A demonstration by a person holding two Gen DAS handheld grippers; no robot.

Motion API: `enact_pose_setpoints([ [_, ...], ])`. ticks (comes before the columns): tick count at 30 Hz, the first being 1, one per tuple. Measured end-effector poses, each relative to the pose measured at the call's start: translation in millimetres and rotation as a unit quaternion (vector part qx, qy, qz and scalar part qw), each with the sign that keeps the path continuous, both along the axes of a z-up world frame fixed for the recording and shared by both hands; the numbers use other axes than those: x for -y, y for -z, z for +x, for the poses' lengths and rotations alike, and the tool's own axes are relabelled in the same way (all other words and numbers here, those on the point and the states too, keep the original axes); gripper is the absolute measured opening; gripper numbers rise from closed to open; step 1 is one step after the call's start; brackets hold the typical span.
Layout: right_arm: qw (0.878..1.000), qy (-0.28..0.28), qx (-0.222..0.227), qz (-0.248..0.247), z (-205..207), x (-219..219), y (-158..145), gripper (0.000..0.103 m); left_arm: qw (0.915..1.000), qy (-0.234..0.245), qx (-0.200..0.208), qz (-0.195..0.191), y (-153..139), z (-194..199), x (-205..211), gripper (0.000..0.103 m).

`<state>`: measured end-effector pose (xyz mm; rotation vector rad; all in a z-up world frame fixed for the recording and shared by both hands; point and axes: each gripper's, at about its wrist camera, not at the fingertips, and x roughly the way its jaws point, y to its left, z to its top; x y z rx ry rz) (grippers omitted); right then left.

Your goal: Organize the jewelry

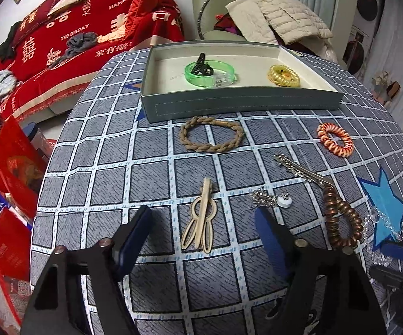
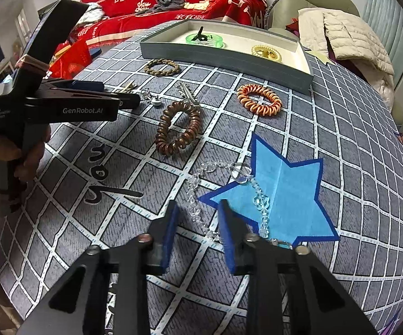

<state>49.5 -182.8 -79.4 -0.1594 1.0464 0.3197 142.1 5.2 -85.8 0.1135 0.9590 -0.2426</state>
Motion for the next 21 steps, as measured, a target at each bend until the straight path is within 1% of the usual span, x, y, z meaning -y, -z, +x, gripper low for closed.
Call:
enact_pose_setpoints([
  [2,1.0,0.0,-0.002,0.0,-1,-1,0,0.012,1.0,0.006,0.0,-0.001,-1,-1,1,0.082],
  [3,1.0,0.001,-0.002,-0.001,-1,-1,0,0.011,1.0,0.009,0.001,-0.002,-2,-3,2,0.076],
  [4,1.0,0.004,-0.002,-0.002,-1,-2,0,0.009,0.9999,0.012,0.002,-0.002,-3,-3,3,0.067],
  [5,1.0,0.005,-0.002,-0.003,-1,-2,0,0.009,0.9999,0.013,0.003,-0.003,-4,-4,4,0.061],
  [7,1.0,0.008,-0.002,-0.003,-2,-1,-1,0.009,0.9999,0.013,0.003,-0.005,-5,-4,4,0.041],
  [8,1.0,0.01,-0.001,-0.002,-3,-1,-1,0.009,0.9999,0.013,0.002,-0.008,-5,-4,4,0.038],
  [15,0.998,0.043,0.008,0.052,-3,19,-18,0.009,0.9993,-0.003,-0.006,-0.038,-7,-5,-8,0.033],
  [16,0.997,0.047,0.008,0.062,-2,22,-20,0.009,0.9992,-0.002,-0.004,-0.039,-7,-6,-9,0.02],
  [21,0.993,0.065,0.013,0.099,2,34,-31,0.009,0.9992,0.0,0.001,-0.04,-11,-11,-13,0.02],
])
